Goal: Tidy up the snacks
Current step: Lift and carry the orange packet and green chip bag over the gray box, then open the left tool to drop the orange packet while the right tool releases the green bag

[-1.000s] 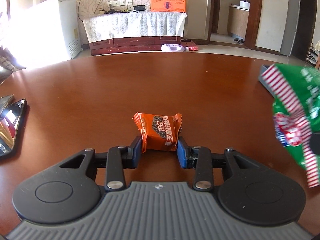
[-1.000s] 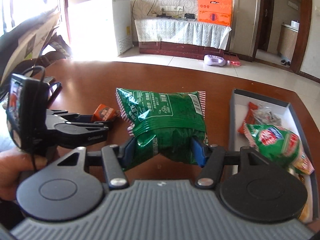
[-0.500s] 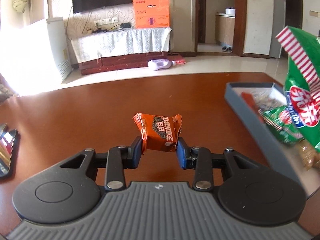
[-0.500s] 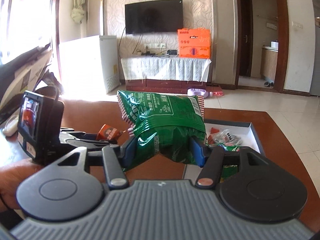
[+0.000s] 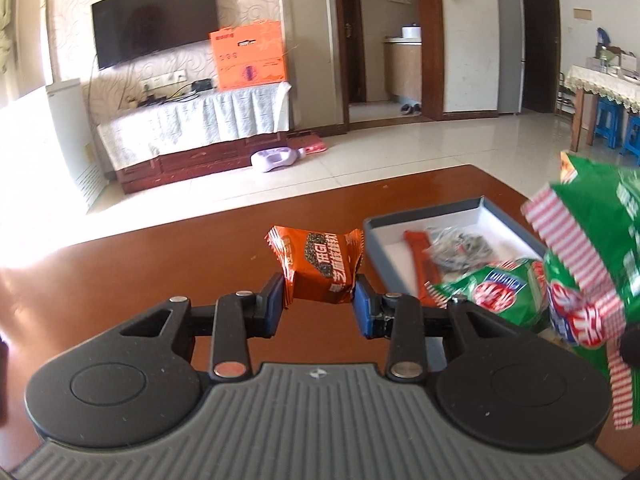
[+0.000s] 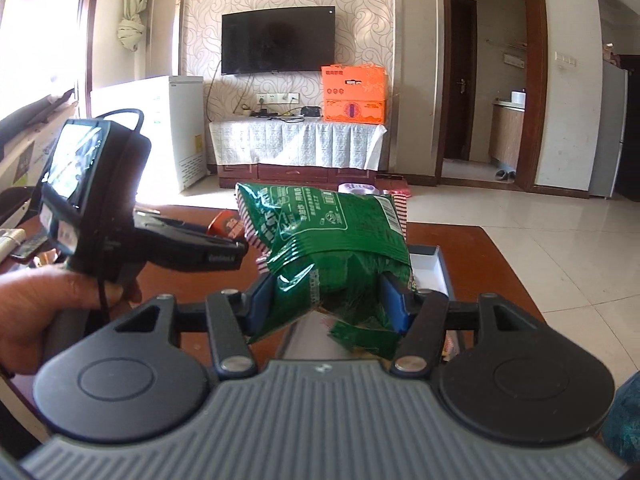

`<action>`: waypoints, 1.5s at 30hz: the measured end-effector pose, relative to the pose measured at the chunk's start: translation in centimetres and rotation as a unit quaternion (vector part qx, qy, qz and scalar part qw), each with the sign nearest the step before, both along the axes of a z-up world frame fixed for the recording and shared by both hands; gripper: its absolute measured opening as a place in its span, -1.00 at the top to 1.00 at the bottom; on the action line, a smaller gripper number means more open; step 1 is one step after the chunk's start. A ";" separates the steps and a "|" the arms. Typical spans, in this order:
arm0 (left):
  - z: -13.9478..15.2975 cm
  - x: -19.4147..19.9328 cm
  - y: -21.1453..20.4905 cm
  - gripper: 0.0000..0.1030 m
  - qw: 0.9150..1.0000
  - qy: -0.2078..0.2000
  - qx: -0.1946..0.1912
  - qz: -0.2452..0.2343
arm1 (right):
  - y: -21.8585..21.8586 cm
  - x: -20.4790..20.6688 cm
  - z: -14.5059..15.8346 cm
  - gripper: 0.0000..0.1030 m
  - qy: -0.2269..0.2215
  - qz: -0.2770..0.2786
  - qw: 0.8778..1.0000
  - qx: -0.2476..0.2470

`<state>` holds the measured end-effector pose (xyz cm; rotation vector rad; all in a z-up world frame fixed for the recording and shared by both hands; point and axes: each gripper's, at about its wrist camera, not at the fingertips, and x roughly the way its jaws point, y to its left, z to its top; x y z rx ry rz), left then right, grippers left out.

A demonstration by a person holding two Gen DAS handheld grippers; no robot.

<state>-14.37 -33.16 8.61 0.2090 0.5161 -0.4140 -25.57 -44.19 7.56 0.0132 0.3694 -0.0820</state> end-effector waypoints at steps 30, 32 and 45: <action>-0.5 5.2 -9.8 0.20 0.999 -0.002 -0.004 -0.048 | -1.3 -1.7 -2.4 -0.13 0.053 -0.029 0.997 -0.053; -0.4 5.6 -10.5 0.19 0.999 -0.001 -0.004 -0.054 | -0.5 -1.5 -2.6 -0.13 0.061 -0.019 0.995 -0.072; -2.2 7.0 -16.4 -0.13 0.995 0.003 0.028 -0.093 | 0.8 0.5 -3.6 -0.13 0.109 -0.004 0.989 -0.098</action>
